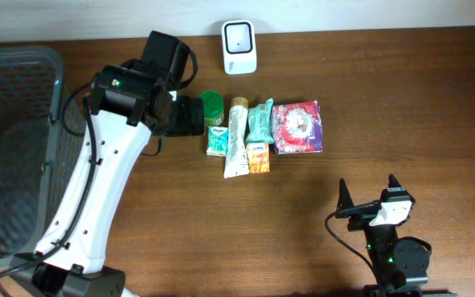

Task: Scan the item barcode
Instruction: 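Carry the green-lid jar to the scanner and set it beside the items, then reach the right gripper to the red-purple pack and grasp it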

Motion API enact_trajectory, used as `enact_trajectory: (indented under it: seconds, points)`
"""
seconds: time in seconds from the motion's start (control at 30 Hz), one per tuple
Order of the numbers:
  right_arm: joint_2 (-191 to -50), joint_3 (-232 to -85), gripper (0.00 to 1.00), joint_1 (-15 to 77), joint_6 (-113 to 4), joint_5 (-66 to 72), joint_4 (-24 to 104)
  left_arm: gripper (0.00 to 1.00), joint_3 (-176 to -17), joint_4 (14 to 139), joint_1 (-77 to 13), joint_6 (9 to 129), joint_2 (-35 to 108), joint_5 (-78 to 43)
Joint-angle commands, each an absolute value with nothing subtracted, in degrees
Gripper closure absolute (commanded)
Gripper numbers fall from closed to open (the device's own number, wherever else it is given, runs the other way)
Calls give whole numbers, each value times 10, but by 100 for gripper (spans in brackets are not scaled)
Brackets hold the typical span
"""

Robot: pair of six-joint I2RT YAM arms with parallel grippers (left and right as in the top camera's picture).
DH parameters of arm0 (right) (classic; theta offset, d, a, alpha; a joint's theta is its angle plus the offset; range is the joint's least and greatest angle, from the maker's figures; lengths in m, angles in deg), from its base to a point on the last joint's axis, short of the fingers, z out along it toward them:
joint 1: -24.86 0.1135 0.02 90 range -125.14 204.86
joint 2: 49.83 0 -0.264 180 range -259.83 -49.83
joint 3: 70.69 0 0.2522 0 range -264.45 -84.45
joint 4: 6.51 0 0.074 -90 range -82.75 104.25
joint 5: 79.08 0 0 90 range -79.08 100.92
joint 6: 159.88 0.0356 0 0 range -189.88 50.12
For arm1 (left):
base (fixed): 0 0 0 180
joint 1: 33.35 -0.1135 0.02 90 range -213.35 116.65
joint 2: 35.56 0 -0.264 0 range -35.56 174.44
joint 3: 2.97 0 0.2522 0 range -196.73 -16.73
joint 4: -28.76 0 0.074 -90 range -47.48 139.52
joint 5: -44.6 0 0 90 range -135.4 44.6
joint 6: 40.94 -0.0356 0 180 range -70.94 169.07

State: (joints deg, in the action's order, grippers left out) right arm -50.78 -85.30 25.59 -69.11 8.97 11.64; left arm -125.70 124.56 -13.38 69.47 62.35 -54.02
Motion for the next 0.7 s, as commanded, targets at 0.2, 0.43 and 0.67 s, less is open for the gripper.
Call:
enact_trajectory:
  seconds: [0.2, 0.43, 0.67]
  points:
    - [-506, -848, 1, 256, -695, 91, 117, 1, -1202, 1247, -142, 722, 621, -552]
    - [-506, -848, 1, 256, -695, 91, 117, 1, -1202, 1245, -142, 722, 621, -551]
    - [-506, -848, 1, 256, -400, -290, 86, 1, -1202, 1245, -142, 722, 621, -551]
